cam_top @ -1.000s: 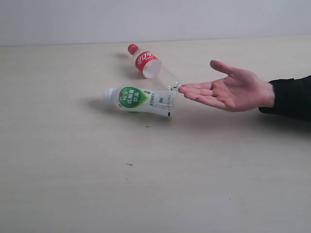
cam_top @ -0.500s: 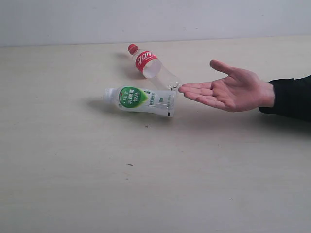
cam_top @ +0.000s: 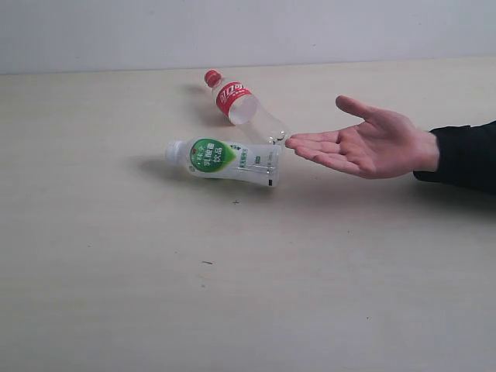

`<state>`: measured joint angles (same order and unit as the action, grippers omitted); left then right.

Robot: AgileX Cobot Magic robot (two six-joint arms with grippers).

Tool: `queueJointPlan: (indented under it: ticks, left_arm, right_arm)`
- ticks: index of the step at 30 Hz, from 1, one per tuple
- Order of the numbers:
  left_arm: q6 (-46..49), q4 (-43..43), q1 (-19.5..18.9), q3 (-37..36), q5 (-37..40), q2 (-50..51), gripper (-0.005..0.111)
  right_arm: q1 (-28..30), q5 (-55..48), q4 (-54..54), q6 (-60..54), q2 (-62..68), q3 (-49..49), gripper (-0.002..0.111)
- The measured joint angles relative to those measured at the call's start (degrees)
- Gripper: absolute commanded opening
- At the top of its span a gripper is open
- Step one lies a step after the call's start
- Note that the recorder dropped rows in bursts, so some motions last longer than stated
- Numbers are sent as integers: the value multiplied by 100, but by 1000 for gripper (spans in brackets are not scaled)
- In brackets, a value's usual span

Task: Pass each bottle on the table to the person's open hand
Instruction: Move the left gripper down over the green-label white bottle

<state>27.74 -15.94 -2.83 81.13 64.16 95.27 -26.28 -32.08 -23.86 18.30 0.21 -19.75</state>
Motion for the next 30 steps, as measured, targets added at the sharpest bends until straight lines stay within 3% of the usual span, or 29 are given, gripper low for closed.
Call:
queueJointPlan:
  ticks: [4, 6, 11, 15, 22, 25, 30]
  left_arm:
    - [1896, 901, 873, 10, -134, 649, 4]
    - [2248, 1072, 1238, 20, -467, 787, 3]
    - [2562, 1237, 2025, 46, -1323, 1166, 0]
    - [2930, 1237, 2543, 104, -1446, 1483, 0]
    - [3175, 1237, 3019, 475, -1581, 1794, 1]
    - [3309, 1237, 3075, 527, -1759, 1837, 14]
    - [3385, 1216, 3075, 542, -1934, 1849, 52]
  right_arm:
    - [0, 0, 0, 0, 0, 0, 0]
    - [0, 0, 0, 0, 0, 0, 0]
    - [0, 0, 0, 0, 0, 0, 0]
    - [0, 0, 0, 0, 0, 0, 0]
    - [0, 0, 0, 0, 0, 0, 0]
    - [0, 0, 0, 0, 0, 0, 0]
    - [0, 0, 0, 0, 0, 0, 0]
